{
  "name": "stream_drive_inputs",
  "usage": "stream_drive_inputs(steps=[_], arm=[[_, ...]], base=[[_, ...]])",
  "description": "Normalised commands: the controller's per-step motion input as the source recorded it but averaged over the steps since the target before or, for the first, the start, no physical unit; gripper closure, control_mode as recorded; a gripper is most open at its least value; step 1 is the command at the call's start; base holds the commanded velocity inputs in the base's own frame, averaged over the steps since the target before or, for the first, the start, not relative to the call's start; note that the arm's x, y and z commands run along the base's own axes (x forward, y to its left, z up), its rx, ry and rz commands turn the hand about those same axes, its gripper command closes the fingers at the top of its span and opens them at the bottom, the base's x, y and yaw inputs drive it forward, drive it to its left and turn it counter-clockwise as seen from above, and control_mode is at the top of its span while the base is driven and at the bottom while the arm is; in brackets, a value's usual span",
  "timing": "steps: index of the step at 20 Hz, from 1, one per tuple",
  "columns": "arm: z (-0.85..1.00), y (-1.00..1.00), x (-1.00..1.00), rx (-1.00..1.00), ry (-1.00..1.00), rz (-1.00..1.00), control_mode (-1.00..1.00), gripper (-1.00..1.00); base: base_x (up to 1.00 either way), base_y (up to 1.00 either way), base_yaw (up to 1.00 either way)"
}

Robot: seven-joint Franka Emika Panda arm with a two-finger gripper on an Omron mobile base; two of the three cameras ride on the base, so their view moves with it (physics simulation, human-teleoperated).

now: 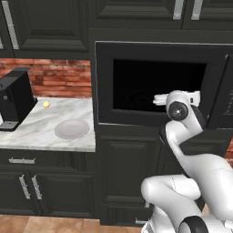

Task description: Pick the marshmallow from the counter and place it in the microwave. Then turn on the microwave.

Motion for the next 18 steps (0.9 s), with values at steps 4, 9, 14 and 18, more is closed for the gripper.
stream_drive_inputs(steps=[4,9,14,18], arm=[[0.23,-0.12,0.31,0.00,0.05,0.08,-1.00,1.00],[0.33,-0.10,0.30,0.03,0.07,0.07,-1.00,1.00],[0.32,-0.10,0.29,0.04,0.08,0.07,-1.00,1.00],[0.32,-0.10,0.18,0.05,0.07,0.07,-1.00,1.00]], base=[[0.00,0.00,0.00],[0.00,0.00,0.00],[0.00,0.00,0.00],[0.00,0.00,0.00]])
